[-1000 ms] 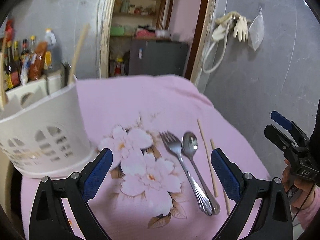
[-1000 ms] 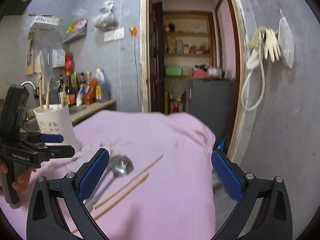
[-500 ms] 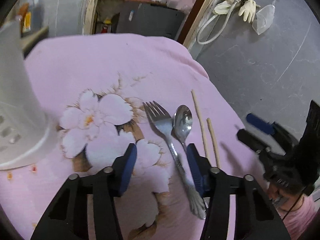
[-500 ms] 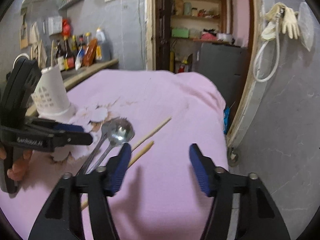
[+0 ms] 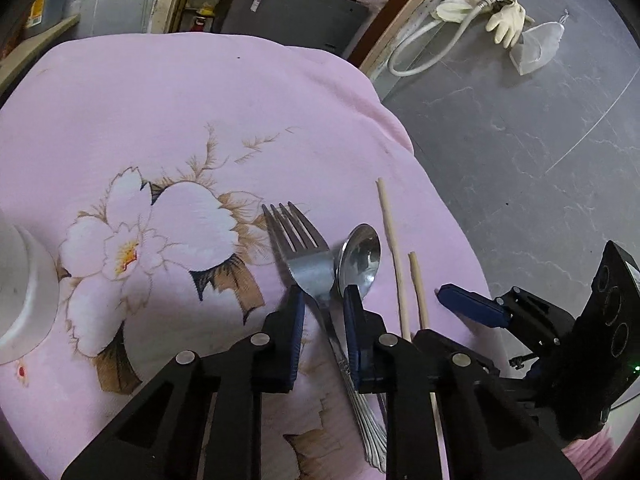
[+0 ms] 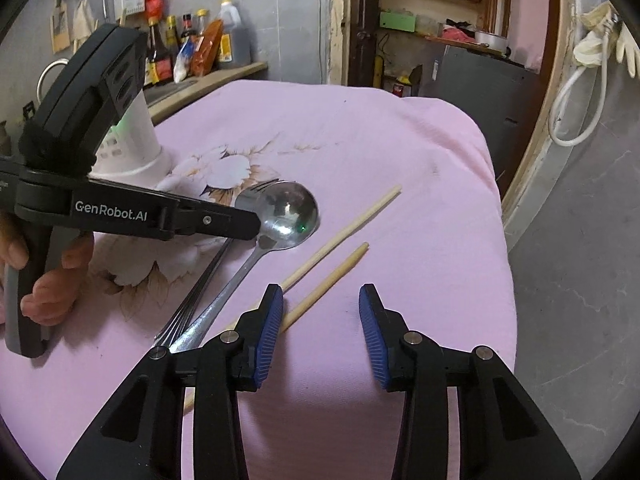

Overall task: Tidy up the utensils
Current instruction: 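Grasp the metal fork with the left tool while the right tool grasps a chopstick, then carry the fork and chopstick to the white holder and release them inside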

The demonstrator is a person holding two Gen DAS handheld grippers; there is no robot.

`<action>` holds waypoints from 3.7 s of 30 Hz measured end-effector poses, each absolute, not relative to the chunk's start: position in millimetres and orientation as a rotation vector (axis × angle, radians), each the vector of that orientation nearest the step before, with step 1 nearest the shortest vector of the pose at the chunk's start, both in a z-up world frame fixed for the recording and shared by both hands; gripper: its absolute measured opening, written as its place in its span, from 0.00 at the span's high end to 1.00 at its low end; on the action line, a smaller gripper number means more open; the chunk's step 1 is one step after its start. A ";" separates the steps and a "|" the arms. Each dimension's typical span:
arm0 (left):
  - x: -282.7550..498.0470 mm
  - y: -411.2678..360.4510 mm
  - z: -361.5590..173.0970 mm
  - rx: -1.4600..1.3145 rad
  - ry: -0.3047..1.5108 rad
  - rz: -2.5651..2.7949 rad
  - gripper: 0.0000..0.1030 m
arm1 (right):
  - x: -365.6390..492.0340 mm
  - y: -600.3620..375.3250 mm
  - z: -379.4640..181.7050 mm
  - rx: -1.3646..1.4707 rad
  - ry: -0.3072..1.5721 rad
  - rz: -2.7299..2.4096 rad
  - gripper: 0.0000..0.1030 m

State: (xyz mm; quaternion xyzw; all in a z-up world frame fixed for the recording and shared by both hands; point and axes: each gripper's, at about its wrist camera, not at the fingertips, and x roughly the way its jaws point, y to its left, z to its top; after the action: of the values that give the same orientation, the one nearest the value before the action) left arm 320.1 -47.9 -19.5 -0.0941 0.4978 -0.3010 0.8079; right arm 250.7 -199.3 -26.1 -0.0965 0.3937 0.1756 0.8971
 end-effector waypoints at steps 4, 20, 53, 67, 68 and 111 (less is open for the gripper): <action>319.7 -45.3 -20.9 -0.204 1.083 -0.630 0.95 | 253.9 -198.0 -25.9 -0.222 0.846 0.366 0.63; 294.8 -44.5 -13.2 -0.149 1.167 -0.586 0.98 | 242.8 -212.2 -16.8 -0.275 0.946 0.380 0.93; 204.1 -15.9 40.3 -0.023 0.710 -0.483 1.00 | 183.7 -205.3 10.4 -0.046 0.492 0.405 0.97; 194.2 18.2 112.9 0.014 0.373 -0.330 1.00 | 187.0 -142.9 76.0 0.007 0.016 0.487 0.97; 193.9 24.2 117.8 0.010 0.353 -0.317 1.00 | 191.8 -135.7 82.7 0.018 -0.002 0.502 0.97; 262.8 167.7 96.5 -0.075 0.171 0.131 0.99 | 288.1 1.6 73.2 0.148 -0.105 0.608 0.96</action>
State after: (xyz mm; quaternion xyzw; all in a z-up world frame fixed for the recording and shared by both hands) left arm 262.8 167.7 96.5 -0.0373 0.0855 0.0653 0.9935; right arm 288.1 1.6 73.2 0.0726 -0.0516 0.2989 0.9501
